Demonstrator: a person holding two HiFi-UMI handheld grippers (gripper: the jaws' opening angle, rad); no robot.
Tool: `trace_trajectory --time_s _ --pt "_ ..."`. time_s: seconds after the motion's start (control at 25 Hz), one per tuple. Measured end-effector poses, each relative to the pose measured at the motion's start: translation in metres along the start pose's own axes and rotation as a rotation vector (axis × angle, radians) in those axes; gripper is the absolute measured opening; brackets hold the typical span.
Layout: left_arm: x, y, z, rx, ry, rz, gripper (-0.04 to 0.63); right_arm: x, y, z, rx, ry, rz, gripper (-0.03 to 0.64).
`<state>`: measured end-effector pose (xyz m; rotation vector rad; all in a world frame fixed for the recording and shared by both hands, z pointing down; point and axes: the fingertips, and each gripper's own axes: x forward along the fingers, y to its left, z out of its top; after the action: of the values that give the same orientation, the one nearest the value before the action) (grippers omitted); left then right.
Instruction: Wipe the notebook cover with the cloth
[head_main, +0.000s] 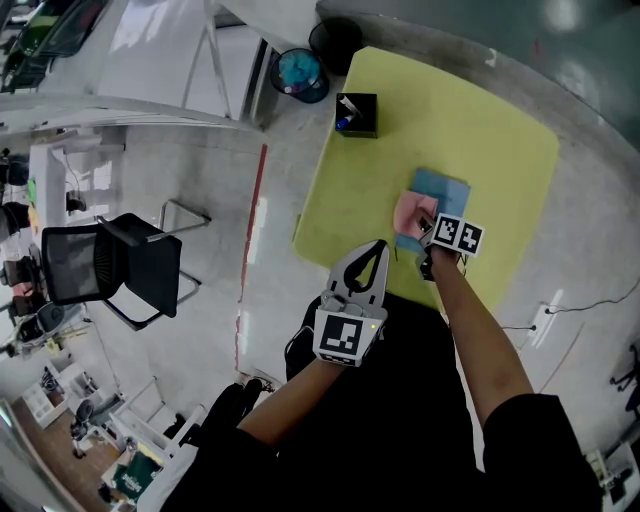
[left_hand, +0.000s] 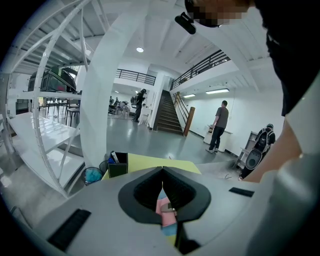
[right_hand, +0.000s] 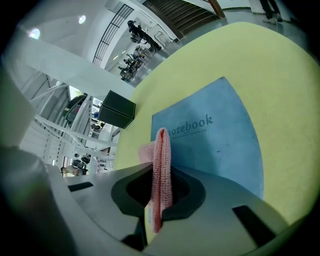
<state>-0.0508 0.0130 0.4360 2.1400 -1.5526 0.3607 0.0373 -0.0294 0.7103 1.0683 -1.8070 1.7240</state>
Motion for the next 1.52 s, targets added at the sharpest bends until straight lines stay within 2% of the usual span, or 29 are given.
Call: trace_trajectory --time_s 1.52 --pt "0.031 -0.045 0.001 0.034 0.022 -0.075 0.014 -0.026 -0.03 0.004 0.013 0.004 0.028 0.036"
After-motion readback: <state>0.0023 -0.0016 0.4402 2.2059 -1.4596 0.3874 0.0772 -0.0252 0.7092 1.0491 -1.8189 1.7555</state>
